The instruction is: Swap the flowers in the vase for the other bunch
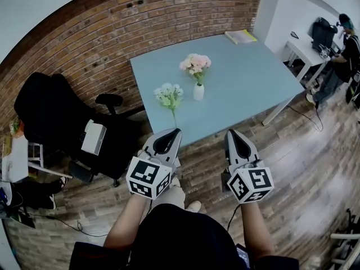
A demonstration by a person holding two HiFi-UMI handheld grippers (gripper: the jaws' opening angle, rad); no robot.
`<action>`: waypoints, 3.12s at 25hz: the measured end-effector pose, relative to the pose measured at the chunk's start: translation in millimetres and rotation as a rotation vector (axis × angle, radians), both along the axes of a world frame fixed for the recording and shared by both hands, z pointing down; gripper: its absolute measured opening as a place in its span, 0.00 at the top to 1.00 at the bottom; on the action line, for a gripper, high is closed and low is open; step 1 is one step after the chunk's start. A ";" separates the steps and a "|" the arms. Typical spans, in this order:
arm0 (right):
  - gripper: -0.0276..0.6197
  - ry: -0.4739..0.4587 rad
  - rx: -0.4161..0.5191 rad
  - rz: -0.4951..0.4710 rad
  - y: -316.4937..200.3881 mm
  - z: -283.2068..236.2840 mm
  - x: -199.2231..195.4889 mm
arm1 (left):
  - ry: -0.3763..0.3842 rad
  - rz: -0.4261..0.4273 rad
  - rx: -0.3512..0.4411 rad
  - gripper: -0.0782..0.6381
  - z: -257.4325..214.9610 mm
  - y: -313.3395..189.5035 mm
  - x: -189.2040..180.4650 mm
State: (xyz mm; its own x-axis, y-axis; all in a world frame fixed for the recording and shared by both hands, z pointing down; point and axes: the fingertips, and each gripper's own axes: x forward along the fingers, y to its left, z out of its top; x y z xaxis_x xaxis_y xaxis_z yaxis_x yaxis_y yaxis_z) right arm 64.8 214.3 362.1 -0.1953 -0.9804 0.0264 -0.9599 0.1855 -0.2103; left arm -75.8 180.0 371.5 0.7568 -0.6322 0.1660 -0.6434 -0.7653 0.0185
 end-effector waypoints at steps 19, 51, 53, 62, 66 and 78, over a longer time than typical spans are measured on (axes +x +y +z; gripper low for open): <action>0.94 -0.004 -0.032 -0.026 -61.0 11.0 2.0 | 0.025 -0.025 -0.029 0.89 8.0 -61.2 13.1; 0.94 0.040 -0.085 -0.012 -195.9 2.6 23.1 | 0.054 0.014 -0.063 0.89 -1.8 -203.3 42.2; 0.94 0.047 -0.087 -0.010 -203.6 0.5 23.0 | 0.059 0.020 -0.063 0.89 -3.7 -211.4 42.4; 0.94 0.063 -0.099 0.009 -236.4 0.6 16.0 | 0.077 0.033 -0.075 0.89 -2.1 -244.2 33.6; 0.94 0.065 -0.106 0.018 -246.2 4.3 13.7 | 0.083 0.031 -0.078 0.89 -0.1 -255.0 27.9; 0.94 0.074 -0.115 0.045 -274.0 7.7 3.6 | 0.108 0.044 -0.092 0.89 3.7 -283.7 16.7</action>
State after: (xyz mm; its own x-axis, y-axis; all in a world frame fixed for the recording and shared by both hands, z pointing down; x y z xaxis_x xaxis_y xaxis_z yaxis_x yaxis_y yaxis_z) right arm 68.3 -59.7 369.8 -0.1445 -0.9779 0.1513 -0.9804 0.1208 -0.1559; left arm -59.1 -103.7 375.2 0.7999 -0.5841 0.1377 -0.5999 -0.7844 0.1576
